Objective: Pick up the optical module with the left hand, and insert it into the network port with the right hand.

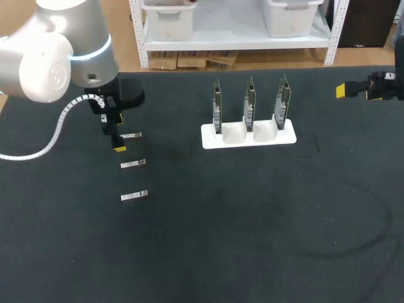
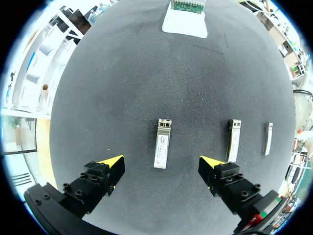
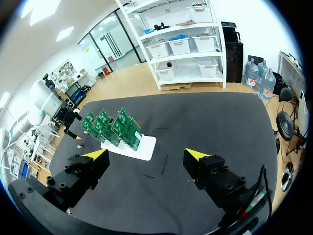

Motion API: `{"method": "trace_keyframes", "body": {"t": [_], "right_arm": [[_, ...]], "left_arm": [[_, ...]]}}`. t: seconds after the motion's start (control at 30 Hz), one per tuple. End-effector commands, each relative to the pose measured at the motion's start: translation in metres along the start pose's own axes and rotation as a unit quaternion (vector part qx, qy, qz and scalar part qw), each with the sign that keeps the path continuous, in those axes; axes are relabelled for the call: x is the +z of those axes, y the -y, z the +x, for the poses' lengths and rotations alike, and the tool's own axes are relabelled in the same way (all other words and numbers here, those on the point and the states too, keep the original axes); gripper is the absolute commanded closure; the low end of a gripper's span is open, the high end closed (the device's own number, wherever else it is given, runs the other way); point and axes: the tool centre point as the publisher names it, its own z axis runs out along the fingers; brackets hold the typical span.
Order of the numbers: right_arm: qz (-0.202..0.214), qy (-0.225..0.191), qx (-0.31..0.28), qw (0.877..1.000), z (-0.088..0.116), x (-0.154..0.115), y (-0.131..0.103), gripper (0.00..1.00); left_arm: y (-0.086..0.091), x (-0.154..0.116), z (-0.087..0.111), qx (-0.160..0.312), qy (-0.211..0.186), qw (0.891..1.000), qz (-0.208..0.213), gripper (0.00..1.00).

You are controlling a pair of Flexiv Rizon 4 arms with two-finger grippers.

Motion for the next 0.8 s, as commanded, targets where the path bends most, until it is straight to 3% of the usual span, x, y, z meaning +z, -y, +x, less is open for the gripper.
{"method": "trace_keyframes", "body": {"t": [0.03,0.8], "right_arm": [[0.001,0.0,0.0,1.0,0.0001,-0.0006,-0.0005,0.0],[0.001,0.0,0.0,1.0,0.0001,-0.0006,-0.0005,0.0]], "left_arm": [[-0.0032,0.0022,-0.0008,-0.001,-0.001,1.0,0.002,0.0],[0.0002,0.0081,-0.004,-0.002,0.003,1.0,0.013,0.0]]}}
